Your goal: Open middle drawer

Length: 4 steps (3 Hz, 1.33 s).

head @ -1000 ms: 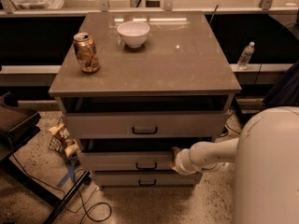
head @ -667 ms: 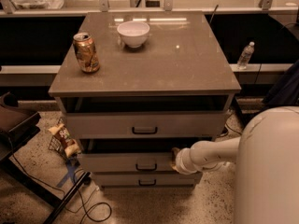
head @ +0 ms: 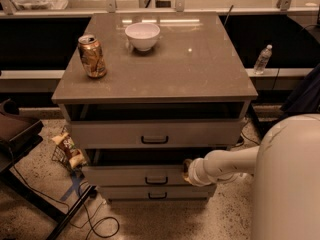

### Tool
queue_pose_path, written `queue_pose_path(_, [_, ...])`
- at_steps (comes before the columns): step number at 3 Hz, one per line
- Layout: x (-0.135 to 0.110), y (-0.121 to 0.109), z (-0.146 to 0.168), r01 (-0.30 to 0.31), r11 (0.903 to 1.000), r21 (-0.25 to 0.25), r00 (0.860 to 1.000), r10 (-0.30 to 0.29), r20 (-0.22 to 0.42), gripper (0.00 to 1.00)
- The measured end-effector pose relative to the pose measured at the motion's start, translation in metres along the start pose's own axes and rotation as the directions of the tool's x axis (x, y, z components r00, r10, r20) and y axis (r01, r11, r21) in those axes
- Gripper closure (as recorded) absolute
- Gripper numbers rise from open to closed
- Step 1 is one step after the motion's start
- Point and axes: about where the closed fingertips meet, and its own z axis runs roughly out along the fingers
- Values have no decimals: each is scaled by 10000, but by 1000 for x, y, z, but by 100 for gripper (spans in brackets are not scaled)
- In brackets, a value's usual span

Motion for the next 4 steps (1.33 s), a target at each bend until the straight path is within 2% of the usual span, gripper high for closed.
queue_pose_path(1, [-1, 0, -1, 0, 10000, -1, 10000, 0, 0, 85])
queue_pose_path(3, [-1, 0, -1, 1, 10000, -2, 10000, -1, 1, 39])
queue_pose_path(4, [-1, 0, -1, 3, 10000, -10, 10000, -3, 2, 7])
